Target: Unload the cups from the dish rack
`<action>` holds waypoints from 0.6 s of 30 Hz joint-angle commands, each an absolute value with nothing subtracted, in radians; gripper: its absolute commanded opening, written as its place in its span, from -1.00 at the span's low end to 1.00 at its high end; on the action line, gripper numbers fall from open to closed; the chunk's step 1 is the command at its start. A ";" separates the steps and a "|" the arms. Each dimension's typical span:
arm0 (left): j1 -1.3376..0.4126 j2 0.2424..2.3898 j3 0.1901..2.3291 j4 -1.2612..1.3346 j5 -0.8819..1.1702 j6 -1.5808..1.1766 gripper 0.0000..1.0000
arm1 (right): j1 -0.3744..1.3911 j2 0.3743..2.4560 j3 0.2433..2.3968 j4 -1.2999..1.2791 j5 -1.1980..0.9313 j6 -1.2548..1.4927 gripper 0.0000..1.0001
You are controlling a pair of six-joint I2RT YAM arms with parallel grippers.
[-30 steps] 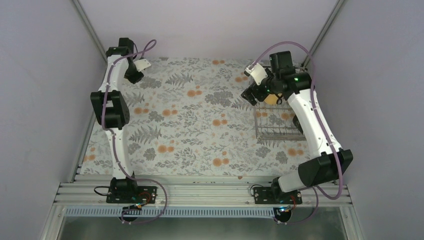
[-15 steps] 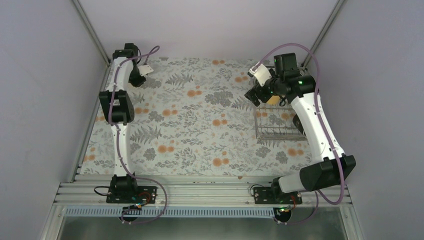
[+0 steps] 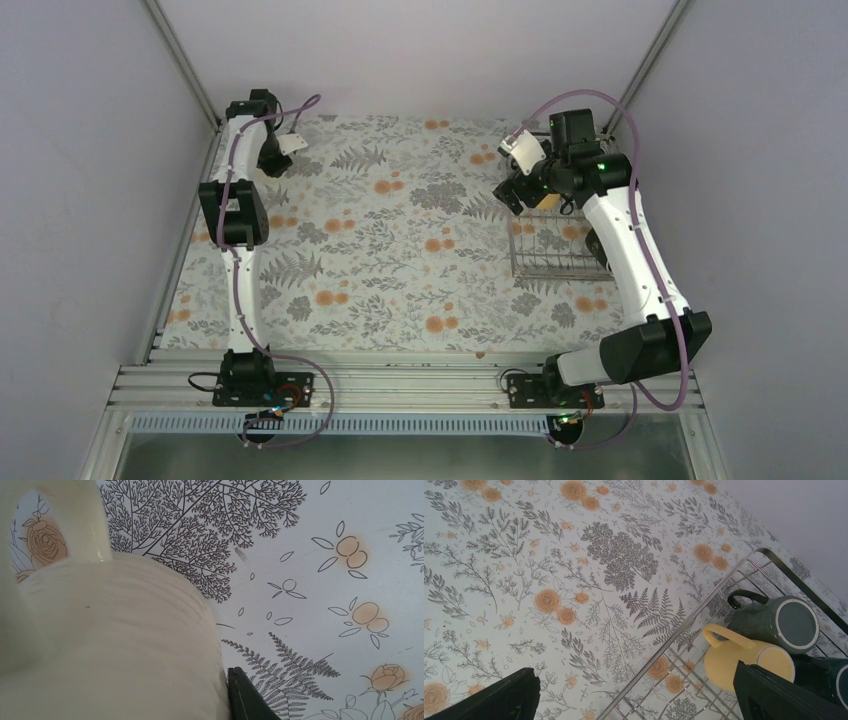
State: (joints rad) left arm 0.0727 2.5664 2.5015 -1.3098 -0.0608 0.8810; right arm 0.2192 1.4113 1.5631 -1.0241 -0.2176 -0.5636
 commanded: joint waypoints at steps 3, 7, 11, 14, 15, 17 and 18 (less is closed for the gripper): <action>0.076 2.549 2.527 -1.269 -0.090 0.880 -0.71 | 0.207 1.401 1.554 -0.996 -0.193 -0.553 1.00; 0.076 2.548 2.523 -1.273 -0.087 0.883 -0.66 | 0.206 1.397 1.558 -0.997 -0.191 -0.548 1.00; 0.078 2.539 2.528 -1.266 -0.085 0.879 -0.32 | 0.205 1.391 1.547 -0.991 -0.187 -0.542 1.00; 0.078 2.526 2.534 -1.264 -0.080 0.867 -0.14 | 0.204 1.386 1.535 -0.980 -0.172 -0.535 1.00; 0.078 2.517 2.532 -1.263 -0.082 0.866 -0.11 | 0.202 1.386 1.532 -0.976 -0.162 -0.532 1.00; 0.078 2.496 2.536 -1.259 -0.087 0.855 0.06 | 0.197 1.388 1.528 -0.969 -0.146 -0.521 1.00; 0.077 2.481 2.540 -1.256 -0.086 0.849 0.16 | 0.195 1.388 1.525 -0.966 -0.139 -0.515 1.00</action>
State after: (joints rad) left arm 0.0731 2.5629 2.5057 -1.2686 -0.0772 0.8715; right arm 0.2115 1.4090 1.5391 -1.0012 -0.1814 -0.5476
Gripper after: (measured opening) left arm 0.510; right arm 0.996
